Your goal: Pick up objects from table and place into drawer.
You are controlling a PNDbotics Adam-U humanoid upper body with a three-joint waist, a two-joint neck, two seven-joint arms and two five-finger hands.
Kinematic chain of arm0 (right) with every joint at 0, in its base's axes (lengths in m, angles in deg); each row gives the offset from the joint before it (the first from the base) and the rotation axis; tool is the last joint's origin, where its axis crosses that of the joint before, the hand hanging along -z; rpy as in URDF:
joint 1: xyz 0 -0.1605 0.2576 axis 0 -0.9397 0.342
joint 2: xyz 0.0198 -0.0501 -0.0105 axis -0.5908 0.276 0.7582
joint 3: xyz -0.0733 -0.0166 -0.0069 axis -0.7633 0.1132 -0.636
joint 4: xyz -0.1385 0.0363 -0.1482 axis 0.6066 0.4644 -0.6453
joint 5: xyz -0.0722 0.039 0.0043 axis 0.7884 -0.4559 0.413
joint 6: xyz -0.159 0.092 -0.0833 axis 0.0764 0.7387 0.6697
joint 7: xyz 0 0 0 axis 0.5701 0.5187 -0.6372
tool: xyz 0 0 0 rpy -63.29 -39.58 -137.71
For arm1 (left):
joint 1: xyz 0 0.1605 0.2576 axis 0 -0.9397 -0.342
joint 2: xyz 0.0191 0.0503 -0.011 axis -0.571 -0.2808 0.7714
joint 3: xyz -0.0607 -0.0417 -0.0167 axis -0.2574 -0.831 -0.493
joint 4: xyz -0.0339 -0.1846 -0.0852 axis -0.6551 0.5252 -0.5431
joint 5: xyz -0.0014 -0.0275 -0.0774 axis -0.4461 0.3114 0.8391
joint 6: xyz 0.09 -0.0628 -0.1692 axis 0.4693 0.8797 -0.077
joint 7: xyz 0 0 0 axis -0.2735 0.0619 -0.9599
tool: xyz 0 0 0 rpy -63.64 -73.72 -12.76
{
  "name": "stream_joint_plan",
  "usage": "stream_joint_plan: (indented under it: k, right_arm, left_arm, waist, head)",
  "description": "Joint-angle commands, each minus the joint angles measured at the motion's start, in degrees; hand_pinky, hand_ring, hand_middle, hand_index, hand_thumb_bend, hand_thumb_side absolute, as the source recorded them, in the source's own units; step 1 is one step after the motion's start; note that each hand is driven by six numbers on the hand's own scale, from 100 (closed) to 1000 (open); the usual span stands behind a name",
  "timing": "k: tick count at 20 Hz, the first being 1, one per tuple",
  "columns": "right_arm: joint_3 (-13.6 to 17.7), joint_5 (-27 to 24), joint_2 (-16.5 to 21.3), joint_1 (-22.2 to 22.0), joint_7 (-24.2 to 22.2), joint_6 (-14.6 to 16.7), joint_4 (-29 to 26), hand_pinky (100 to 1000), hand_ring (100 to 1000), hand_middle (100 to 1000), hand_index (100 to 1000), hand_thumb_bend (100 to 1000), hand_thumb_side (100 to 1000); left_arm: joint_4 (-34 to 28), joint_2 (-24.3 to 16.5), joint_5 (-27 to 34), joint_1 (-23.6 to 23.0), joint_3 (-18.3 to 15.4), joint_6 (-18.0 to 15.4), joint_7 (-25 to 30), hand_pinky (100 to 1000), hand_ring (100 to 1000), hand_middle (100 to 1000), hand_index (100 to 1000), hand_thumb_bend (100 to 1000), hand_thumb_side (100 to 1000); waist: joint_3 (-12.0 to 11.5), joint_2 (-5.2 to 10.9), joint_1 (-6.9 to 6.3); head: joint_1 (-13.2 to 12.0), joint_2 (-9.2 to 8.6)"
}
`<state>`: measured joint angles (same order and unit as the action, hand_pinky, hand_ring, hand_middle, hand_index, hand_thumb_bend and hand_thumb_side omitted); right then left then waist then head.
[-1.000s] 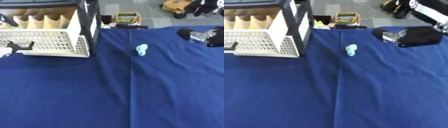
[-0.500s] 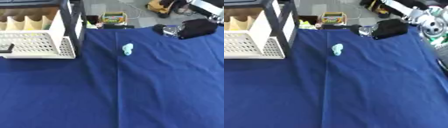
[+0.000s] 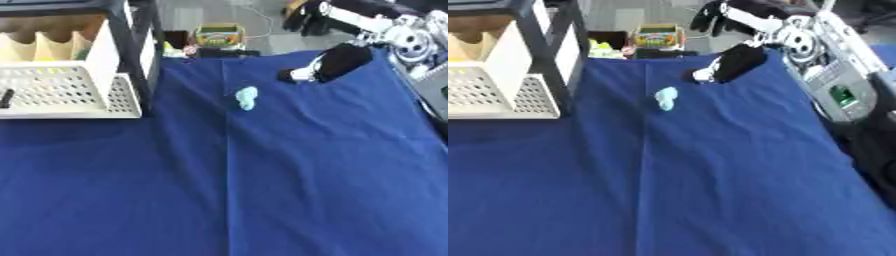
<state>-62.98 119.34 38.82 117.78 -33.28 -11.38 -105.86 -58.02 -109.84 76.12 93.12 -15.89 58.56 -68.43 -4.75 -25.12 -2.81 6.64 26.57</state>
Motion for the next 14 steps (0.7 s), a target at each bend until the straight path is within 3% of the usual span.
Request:
stream_joint_plan:
  k: [1, 7, 14]
  right_arm:
    - [0.92, 1.32, -0.60, 2.04, -0.45, 0.68, 3.02, 800, 746, 737, 821, 537, 398]
    - [1.52, 2.86, -2.71, 3.25, 1.06, 1.29, 8.31, 794, 737, 725, 823, 527, 396]
    - [2.02, 3.35, -4.43, 3.94, 2.39, 1.96, 12.56, 786, 724, 723, 828, 527, 348]
  left_arm:
    - [-0.47, -0.52, 3.16, 0.90, -1.16, -2.74, -8.13, 100, 100, 100, 784, 314, 418]
    - [-0.47, 1.81, 5.10, -0.01, -0.84, -8.73, -16.85, 100, 100, 100, 775, 320, 416]
    - [-0.47, 3.77, 5.23, -1.76, -0.36, -11.86, -18.40, 100, 100, 100, 770, 309, 424]
  waist:
    - [-0.29, 1.13, -0.03]
    - [-1.16, 0.57, -0.01]
    - [-2.39, -0.38, 0.11]
  head:
    - [-0.45, -0.63]
    - [0.31, -1.25]
    - [1.50, -2.16]
